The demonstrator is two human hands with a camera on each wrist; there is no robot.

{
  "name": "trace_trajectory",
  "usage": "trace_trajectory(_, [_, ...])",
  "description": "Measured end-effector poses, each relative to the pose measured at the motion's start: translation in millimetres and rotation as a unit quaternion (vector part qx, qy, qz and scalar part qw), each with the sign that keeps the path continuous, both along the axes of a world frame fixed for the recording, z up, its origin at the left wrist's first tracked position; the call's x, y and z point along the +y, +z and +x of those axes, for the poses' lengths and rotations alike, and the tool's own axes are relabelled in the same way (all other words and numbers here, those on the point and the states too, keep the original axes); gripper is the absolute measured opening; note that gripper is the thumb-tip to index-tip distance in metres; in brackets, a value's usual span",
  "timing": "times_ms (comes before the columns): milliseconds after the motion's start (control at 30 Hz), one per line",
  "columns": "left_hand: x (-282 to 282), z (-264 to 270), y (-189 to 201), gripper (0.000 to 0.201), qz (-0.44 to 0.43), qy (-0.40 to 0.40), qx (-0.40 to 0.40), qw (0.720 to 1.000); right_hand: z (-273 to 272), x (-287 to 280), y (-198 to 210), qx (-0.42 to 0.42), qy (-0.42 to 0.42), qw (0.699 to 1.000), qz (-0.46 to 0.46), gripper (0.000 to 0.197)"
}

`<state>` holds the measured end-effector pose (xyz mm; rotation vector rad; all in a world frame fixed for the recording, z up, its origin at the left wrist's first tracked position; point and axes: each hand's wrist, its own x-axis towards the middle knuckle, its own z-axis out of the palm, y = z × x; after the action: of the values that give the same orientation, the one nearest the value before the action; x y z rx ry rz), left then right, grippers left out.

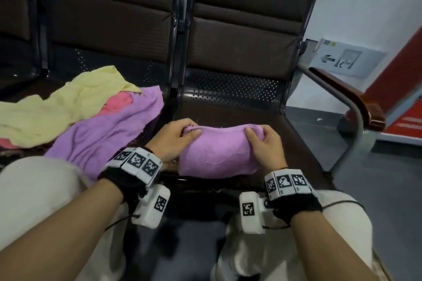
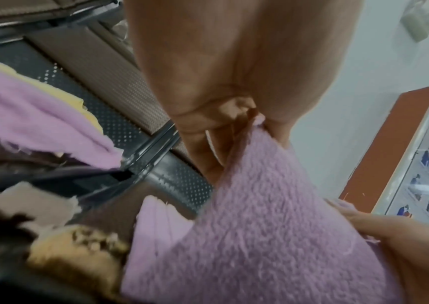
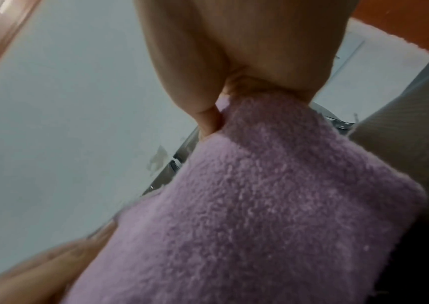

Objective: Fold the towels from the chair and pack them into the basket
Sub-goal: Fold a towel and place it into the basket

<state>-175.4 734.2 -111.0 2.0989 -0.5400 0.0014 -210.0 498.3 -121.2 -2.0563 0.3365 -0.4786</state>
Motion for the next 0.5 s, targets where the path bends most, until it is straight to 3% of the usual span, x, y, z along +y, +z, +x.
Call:
trace_trajectory(133, [-11, 3, -24, 0.021, 0.004, -0.001, 0.049, 0.999, 4, 1, -26, 0.083, 0.010, 0.997, 0.000, 0.027])
trace_trajectory(300, [-18, 47, -35, 0.016, -0.004, 0.043, 0.125, 0.991, 41, -4, -34, 0.126, 0.017, 0.992, -0.010, 0.023])
trace_trajectory(500, [-25, 113, -46, 0.015, 0.042, 0.055, 0.115, 0.991, 100, -15, -32, 0.153, 0.028, 0.987, -0.044, 0.012])
